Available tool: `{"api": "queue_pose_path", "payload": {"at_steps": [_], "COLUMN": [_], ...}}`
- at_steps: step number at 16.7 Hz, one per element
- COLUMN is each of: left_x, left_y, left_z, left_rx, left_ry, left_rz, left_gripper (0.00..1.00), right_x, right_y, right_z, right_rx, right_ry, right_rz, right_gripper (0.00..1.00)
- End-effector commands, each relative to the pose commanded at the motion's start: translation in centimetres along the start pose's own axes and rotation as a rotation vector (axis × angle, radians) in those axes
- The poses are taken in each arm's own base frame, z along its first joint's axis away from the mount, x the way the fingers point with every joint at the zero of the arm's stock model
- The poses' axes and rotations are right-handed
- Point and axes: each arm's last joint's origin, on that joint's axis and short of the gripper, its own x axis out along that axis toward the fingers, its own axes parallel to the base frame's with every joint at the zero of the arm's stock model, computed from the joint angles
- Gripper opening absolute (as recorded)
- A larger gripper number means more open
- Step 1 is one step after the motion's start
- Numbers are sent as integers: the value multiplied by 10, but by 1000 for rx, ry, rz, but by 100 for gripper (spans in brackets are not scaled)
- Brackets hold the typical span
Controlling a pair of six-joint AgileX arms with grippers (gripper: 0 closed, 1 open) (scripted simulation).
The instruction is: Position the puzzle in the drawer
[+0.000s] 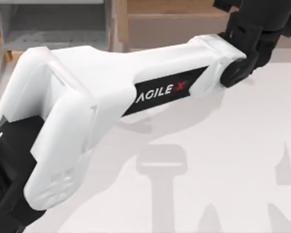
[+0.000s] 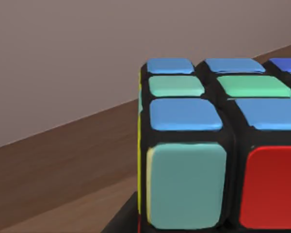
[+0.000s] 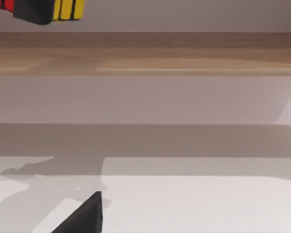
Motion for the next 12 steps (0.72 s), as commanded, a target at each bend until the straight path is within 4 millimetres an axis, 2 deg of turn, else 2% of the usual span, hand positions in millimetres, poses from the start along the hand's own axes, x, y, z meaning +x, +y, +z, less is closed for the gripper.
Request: {"api": "queue_pose_path", "payload": {"at_steps": [3, 6, 9, 12], "left_x": [-13, -20, -21, -22], "left_y": [-13, -7, 24, 77], "left_z": [8, 9, 11, 15], "left_rx": [140, 277, 380, 426], "left_ry": [107, 254, 430, 626], "left_rz": [-142, -258, -336, -373], "left_gripper": [0, 0, 0, 0], "right_x": [0, 0, 0, 0], "right_y": [0, 0, 0, 0], "right_z": [0, 0, 0, 0], "right_rx": [0, 0, 0, 0], "right_ry": [0, 0, 0, 0], "right_rz": [0, 0, 0, 0], "right_gripper": [100, 100, 100, 100]}}
